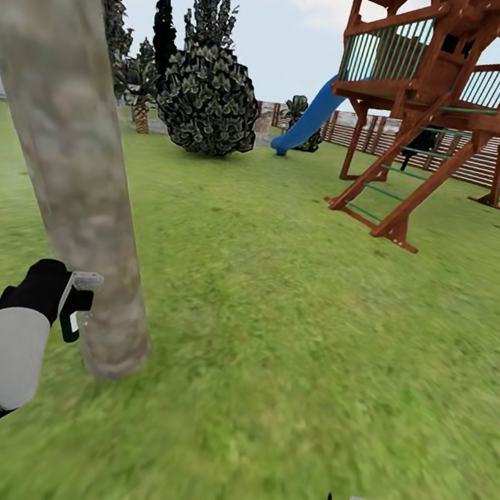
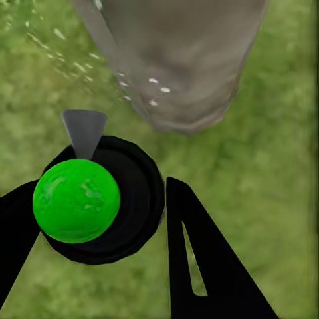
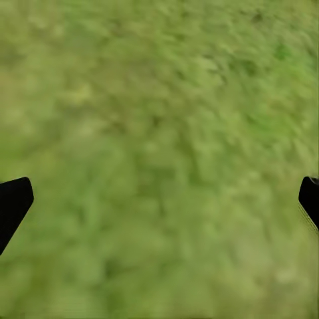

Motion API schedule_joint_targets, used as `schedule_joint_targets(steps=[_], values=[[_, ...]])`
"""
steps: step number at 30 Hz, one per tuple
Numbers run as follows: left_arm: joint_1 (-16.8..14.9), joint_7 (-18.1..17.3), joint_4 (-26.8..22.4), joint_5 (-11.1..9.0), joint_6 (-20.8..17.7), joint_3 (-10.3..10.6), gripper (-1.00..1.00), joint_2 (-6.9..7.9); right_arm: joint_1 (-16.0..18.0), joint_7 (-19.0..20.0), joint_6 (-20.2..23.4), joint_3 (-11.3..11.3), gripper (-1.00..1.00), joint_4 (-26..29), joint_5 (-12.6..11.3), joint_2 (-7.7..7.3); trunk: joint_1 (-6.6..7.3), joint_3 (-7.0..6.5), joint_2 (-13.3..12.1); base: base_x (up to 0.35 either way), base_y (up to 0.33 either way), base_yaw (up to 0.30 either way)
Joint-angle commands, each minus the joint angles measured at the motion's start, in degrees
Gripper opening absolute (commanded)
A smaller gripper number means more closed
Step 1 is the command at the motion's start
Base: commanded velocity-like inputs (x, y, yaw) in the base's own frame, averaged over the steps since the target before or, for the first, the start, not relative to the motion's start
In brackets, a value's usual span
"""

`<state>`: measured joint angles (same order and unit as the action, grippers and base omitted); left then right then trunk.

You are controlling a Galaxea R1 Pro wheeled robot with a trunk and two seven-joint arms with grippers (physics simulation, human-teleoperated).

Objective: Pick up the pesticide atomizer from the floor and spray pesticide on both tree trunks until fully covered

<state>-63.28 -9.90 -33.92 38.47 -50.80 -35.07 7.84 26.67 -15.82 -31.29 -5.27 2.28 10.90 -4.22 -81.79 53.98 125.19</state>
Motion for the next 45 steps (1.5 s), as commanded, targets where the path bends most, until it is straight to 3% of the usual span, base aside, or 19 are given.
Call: schedule_joint_targets(steps=[1,15,29,30,34,35,38,40,42,45], values=[[0.1,0.0,0.0,0.0,0.0,0.0,-1.0,-0.01,0.0,0.0,0.0,0.0,1.0,0.0,0.0,0.04,0.0,0.0,0.0,0.217,-0.193,0.0],[0.1,0.1,0.0,0.0,0.3,0.1,-1.0,-0.47,0.0,0.0,0.0,0.0,1.0,0.0,0.0,0.09,0.0,0.0,0.0,0.079,-0.27,0.233],[0.3,0.1,0.0,0.0,0.4,0.2,-1.0,-0.12,0.0,0.0,0.0,0.0,1.0,0.0,0.1,-0.08,0.0,0.0,0.0,0.062,-0.273,0.008],[0.4,0.1,0.1,0.0,0.6,0.1,-1.0,0.07,0.0,0.0,0.0,0.0,1.0,0.0,0.1,-0.05,0.0,0.0,0.0,0.154,-0.262,0.0],[3.2,-0.1,0.1,-0.1,0.9,0.0,-1.0,4.29,0.0,0.0,0.0,0.0,1.0,0.0,0.1,0.0,0.0,0.0,0.0,0.164,-0.256,0.0],[4.2,-0.1,0.2,-0.2,0.9,-0.1,-1.0,4.3,0.0,0.0,0.0,0.0,1.0,0.0,0.1,0.05,0.0,0.0,0.0,0.205,-0.22,0.0],[6.1,0.0,0.8,-0.4,1.3,-0.2,-1.0,2.39,0.0,0.1,0.0,0.0,1.0,0.0,0.1,0.14,0.0,0.0,0.0,0.17,-0.114,0.078],[6.5,0.0,0.6,-0.3,1.3,-0.5,-1.0,3.09,0.0,0.1,0.0,0.0,1.0,0.0,0.1,0.17,0.0,0.0,0.0,0.032,-0.015,0.242],[7.4,0.0,0.2,-0.4,1.3,-0.6,-1.0,5.0,0.0,0.1,0.0,0.0,1.0,0.0,0.1,0.17,0.0,0.0,0.0,0.004,-0.002,0.273],[7.5,0.2,0.7,-0.4,2.3,-0.3,-1.0,4.52,0.0,0.1,0.0,0.0,1.0,0.0,0.0,0.18,0.0,0.0,0.0,0.0,0.0,0.222]])
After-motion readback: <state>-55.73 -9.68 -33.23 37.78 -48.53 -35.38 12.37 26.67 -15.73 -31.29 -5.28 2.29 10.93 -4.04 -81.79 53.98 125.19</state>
